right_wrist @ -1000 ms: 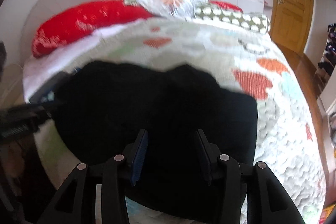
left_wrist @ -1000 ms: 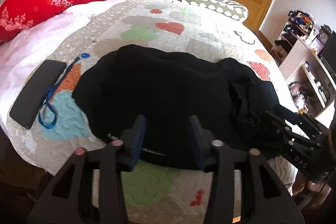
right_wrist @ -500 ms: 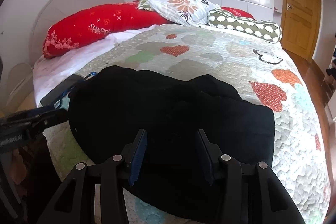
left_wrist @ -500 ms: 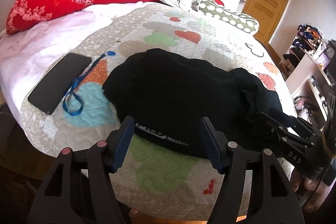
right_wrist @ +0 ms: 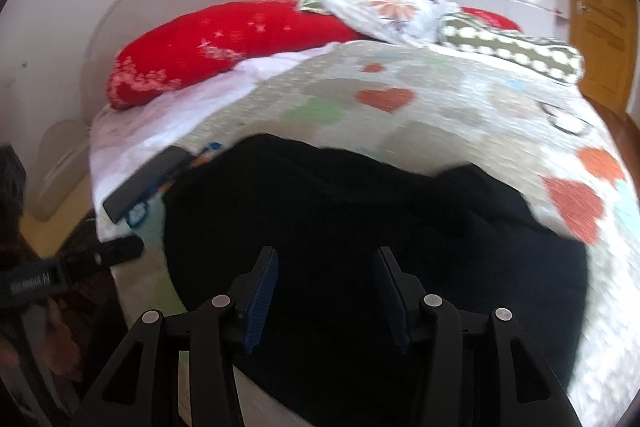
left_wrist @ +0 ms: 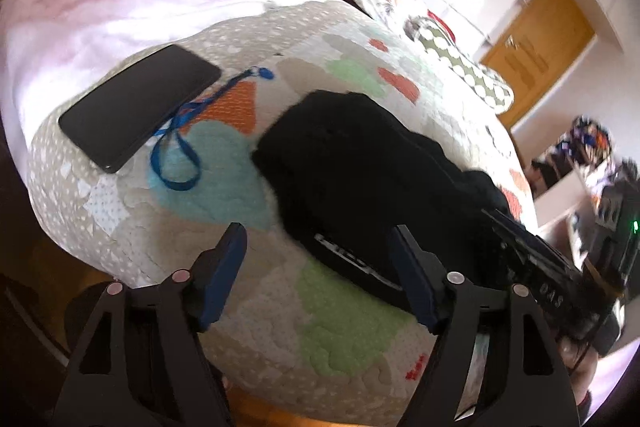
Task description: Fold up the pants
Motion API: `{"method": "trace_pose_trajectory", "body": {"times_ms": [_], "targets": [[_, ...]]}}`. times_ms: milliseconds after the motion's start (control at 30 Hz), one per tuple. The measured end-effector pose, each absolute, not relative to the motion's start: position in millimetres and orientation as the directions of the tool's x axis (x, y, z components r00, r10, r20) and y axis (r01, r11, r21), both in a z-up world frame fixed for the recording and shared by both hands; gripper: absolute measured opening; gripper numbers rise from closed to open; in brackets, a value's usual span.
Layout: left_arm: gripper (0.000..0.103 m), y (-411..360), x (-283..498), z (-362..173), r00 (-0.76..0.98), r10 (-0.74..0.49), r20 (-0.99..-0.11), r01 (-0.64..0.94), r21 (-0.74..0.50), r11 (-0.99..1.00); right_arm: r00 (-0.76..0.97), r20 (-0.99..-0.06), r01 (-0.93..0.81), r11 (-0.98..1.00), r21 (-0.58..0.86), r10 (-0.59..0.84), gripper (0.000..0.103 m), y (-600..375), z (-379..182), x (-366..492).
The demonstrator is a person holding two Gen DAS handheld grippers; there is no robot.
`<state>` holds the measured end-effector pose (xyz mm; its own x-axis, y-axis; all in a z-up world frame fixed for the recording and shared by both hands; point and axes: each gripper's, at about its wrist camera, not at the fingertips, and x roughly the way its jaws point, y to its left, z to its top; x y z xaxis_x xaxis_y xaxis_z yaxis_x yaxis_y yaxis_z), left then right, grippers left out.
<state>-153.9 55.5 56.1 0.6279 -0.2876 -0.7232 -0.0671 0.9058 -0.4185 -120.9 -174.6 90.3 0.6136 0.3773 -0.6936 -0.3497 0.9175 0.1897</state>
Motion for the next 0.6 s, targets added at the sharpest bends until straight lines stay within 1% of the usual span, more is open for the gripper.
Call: {"method": "trace_pose_trajectory", "body": {"times_ms": [167,333,400,433,467,500,600], "targets": [[0.074,59,-142,45,0.618,-0.307,-0.724,-0.097,-0.458,0.884,0.586,-0.710,-0.393,0.903,0.172,0.390,0.060,-138,93,-75],[0.074,47,-119,33,0.589,-0.318,-0.743,-0.100,-0.458,0.883,0.545,-0.752,-0.423,0.896,0.135,0.371,0.062,-103,81,-25],[0.078,42,-110,25,0.581,-0.312,-0.751,-0.112,-0.454,0.884,0.520,-0.781,-0.413,0.902,0.125,0.346,0.063,-95,65,-8],[0.084,42,-108,24,0.592,-0.320,-0.740,-0.105,-0.464,0.880,0.515,-0.785,-0.404,0.905,0.130,0.343,0.064,-94,59,-2],[0.089,41,-107,24,0.600,-0.326,-0.730,-0.099,-0.472,0.876,0.520,-0.777,-0.392,0.907,0.152,0.355,0.071,-96,54,2],[0.091,40,-105,24,0.606,-0.332,-0.723,-0.095,-0.480,0.872,0.524,-0.768,-0.380,0.908,0.176,0.368,0.075,-99,52,5],[0.092,40,-101,25,0.626,-0.329,-0.707,-0.099,-0.490,0.866,0.506,-0.766,-0.366,0.902,0.226,0.397,0.075,-108,54,8]]}}
